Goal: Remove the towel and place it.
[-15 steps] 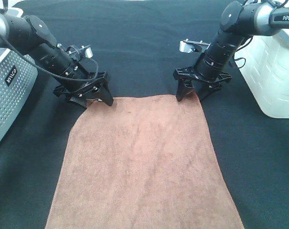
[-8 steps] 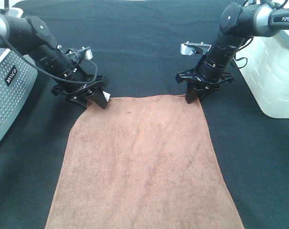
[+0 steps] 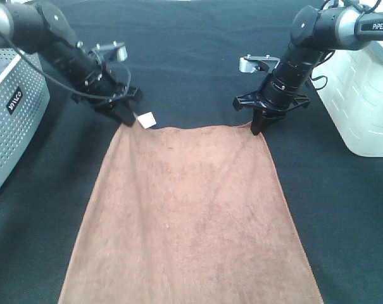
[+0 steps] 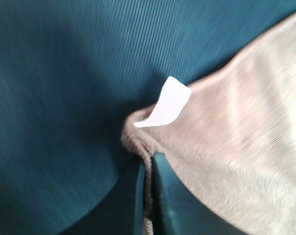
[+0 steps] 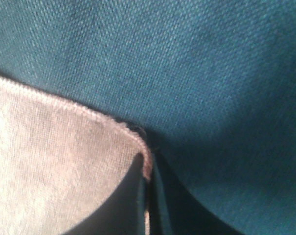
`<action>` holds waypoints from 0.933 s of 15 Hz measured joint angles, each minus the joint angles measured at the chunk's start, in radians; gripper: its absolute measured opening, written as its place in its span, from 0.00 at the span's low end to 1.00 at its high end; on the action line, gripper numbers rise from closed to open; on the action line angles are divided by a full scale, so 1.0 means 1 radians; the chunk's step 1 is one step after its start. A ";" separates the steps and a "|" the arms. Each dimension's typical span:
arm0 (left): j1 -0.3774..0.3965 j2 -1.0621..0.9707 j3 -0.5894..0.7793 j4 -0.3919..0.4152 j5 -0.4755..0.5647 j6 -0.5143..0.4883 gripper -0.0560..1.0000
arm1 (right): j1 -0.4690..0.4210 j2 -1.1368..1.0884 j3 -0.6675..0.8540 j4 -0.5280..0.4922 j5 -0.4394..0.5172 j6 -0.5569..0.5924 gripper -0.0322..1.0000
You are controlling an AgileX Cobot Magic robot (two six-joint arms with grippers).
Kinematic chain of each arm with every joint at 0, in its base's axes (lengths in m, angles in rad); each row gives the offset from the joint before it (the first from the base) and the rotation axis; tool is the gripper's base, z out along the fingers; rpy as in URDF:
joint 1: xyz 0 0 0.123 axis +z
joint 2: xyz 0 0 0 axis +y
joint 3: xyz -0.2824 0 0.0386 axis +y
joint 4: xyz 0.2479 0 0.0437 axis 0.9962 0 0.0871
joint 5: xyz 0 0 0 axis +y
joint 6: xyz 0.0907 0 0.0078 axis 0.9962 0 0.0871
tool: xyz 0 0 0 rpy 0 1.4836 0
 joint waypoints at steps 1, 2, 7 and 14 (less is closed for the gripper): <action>-0.001 0.000 -0.023 0.010 0.001 0.000 0.05 | 0.000 0.000 -0.006 0.000 -0.010 0.000 0.04; -0.003 0.000 -0.043 0.021 0.001 0.001 0.05 | 0.000 0.000 -0.022 -0.001 -0.019 0.000 0.04; -0.003 0.001 -0.068 0.061 -0.034 0.001 0.05 | 0.000 0.000 -0.174 -0.034 -0.037 0.004 0.04; -0.004 0.006 -0.155 0.096 -0.275 0.010 0.05 | 0.000 0.000 -0.235 -0.071 -0.199 0.022 0.04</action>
